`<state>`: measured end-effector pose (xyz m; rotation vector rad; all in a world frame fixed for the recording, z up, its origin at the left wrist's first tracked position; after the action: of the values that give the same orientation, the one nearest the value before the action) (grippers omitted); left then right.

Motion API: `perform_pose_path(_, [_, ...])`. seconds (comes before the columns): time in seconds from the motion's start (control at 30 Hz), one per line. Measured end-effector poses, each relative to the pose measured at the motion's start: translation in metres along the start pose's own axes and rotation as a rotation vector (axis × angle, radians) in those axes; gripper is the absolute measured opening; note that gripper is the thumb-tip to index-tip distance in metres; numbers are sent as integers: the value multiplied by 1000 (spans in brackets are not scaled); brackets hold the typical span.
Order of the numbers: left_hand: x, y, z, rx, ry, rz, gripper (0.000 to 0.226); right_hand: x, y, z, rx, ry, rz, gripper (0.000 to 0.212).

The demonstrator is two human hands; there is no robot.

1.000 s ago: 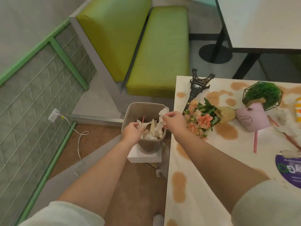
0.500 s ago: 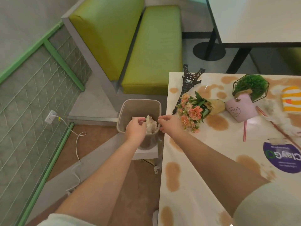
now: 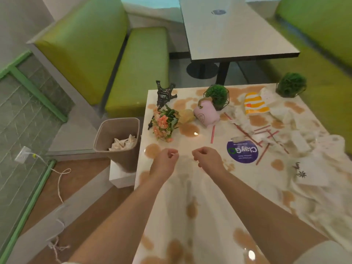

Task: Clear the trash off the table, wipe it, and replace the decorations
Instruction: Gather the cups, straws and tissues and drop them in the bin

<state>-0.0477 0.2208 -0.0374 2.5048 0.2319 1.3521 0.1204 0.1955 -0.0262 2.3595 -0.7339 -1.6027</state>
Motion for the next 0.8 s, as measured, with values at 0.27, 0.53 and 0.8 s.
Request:
perform_pose_path(0.27, [31, 60, 116, -182, -108, 33, 24, 87, 36, -107, 144, 125, 41, 11])
perform_pose_path(0.53, [45, 100, 201, -355, -334, 149, 36, 162, 56, -184, 257, 423, 174, 23])
perform_pose_path(0.8, [68, 111, 255, -423, -603, 382, 72, 202, 47, -205, 177, 495, 174, 21])
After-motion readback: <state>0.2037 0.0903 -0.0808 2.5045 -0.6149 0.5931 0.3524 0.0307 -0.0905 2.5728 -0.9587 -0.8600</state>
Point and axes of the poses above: each hand's wrist, its own y-axis away from the middle knuckle, its own z-axis out of the palm, x = y × z, the point moved 4 cm from there along -y, towards the middle knuckle, and after that the axes turned 1 degree about z, right-handed, at the moved point
